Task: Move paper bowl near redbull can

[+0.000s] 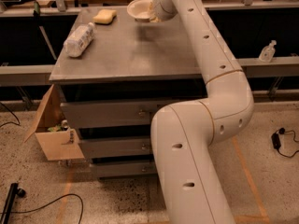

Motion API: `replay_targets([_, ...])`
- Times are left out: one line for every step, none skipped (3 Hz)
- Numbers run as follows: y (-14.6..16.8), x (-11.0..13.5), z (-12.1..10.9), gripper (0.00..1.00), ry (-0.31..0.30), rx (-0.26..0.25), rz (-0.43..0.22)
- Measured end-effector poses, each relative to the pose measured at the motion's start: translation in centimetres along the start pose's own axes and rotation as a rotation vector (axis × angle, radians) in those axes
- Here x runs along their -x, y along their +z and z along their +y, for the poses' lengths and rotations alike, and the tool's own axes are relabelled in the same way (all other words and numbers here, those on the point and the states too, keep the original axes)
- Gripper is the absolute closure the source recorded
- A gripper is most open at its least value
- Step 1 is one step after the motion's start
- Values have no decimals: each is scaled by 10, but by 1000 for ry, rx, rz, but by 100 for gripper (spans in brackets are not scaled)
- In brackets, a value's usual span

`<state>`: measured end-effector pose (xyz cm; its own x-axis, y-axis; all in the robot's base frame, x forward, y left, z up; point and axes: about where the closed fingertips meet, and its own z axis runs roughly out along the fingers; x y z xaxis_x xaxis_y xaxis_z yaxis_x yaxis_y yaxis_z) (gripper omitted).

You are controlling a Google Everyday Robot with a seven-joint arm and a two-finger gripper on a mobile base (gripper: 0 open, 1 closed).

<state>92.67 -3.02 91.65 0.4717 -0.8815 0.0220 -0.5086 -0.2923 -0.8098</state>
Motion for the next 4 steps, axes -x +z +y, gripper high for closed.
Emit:
replay_targets([9, -7, 1, 100, 39, -14, 25])
replay_targets([22, -10, -5, 100, 42, -58, 42])
replay_targets([34, -8, -6, 100, 32, -78, 49])
replay_targets([39, -8, 0, 84, 37, -63, 53])
